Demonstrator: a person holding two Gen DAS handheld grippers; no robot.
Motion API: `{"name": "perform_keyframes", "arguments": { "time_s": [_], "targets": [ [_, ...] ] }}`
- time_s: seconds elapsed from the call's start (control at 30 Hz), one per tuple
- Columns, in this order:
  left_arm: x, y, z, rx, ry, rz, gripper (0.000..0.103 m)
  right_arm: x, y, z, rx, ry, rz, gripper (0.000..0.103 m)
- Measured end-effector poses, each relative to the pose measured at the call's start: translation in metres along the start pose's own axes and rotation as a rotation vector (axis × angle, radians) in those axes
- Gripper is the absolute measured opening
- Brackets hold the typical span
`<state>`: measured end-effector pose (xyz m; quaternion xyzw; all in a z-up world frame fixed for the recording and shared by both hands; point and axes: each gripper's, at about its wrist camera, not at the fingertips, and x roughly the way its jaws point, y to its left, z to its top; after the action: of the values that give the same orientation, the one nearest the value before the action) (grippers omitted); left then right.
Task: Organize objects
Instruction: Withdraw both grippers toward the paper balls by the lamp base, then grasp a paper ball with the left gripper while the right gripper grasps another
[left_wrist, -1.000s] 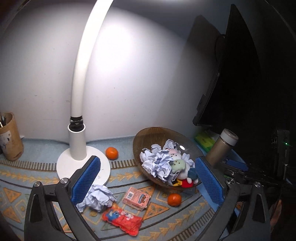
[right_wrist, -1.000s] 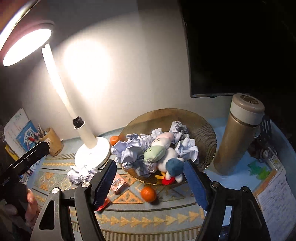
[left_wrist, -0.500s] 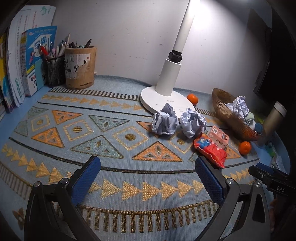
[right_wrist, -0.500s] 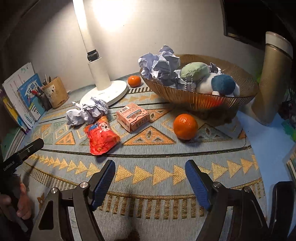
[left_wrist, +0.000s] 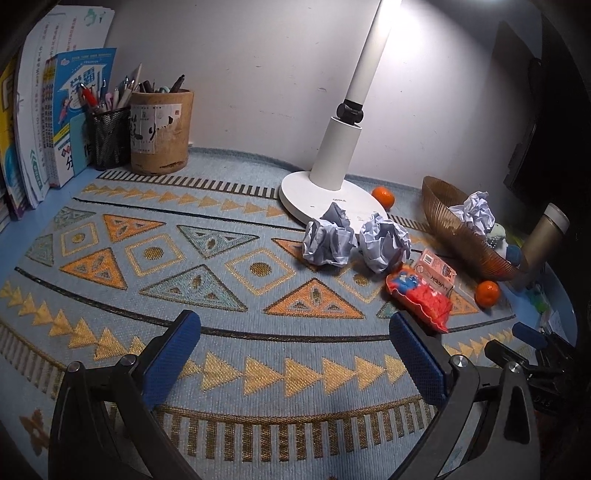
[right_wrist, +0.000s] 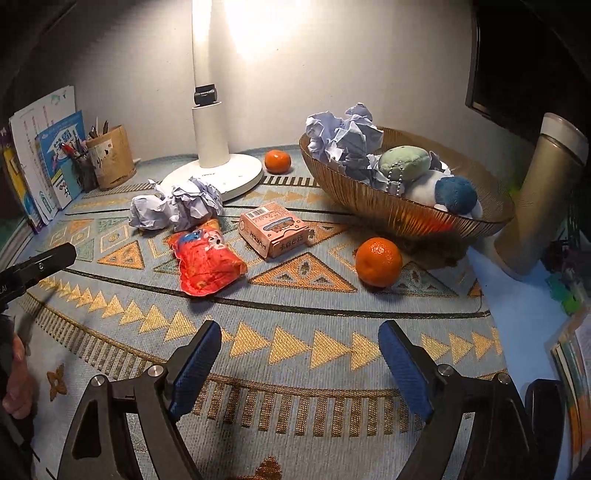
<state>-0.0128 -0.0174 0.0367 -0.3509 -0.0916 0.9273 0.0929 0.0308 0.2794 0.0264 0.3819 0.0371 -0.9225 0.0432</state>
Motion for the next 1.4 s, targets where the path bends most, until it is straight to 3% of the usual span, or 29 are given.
{"name": "perform_keyframes", "arguments": {
  "time_s": [0.27,0.47,0.6,0.73,0.9,1.03,1.1,1.17,1.27,1.33,1.4],
  "targets": [
    [-0.001,-0.007,0.0,0.043,-0.003,0.015,0.102,0.003,0.006,0.003,-0.024,0.013,-0.004,0.086],
    [0.01,-0.005,0.015,0.049,0.119,-0.016,0.102,0.007,0.02,0.038,-0.009,0.064,0.178,0.085],
    [0.01,-0.012,0.045,0.147,0.119,-0.043,0.102,0.014,0.037,0.079,-0.038,0.066,0.188,0.083],
    [0.043,-0.021,0.06,0.305,0.161,-0.026,0.102,0.042,0.047,0.108,-0.047,0.115,0.277,0.077],
    [0.082,-0.022,0.07,0.338,0.191,-0.073,0.101,0.081,0.062,0.123,-0.066,0.175,0.329,0.072],
    [0.1,-0.024,0.076,0.344,0.202,-0.102,0.092,0.099,0.07,0.126,-0.091,0.194,0.338,0.071],
    [0.107,-0.025,0.076,0.349,0.213,-0.115,0.081,0.109,0.068,0.128,-0.072,0.211,0.373,0.065],
    [0.113,-0.024,0.075,0.338,0.226,-0.123,0.081,0.115,0.067,0.129,-0.055,0.223,0.395,0.06],
    [0.119,-0.024,0.071,0.32,0.249,-0.158,0.066,0.119,0.067,0.128,-0.036,0.228,0.43,0.055],
    [0.116,-0.024,0.073,0.316,0.234,-0.171,0.045,0.117,0.068,0.129,-0.035,0.215,0.433,0.051],
    [0.113,-0.024,0.073,0.308,0.23,-0.169,0.041,0.11,0.066,0.129,-0.027,0.207,0.432,0.049]
  ]
}}
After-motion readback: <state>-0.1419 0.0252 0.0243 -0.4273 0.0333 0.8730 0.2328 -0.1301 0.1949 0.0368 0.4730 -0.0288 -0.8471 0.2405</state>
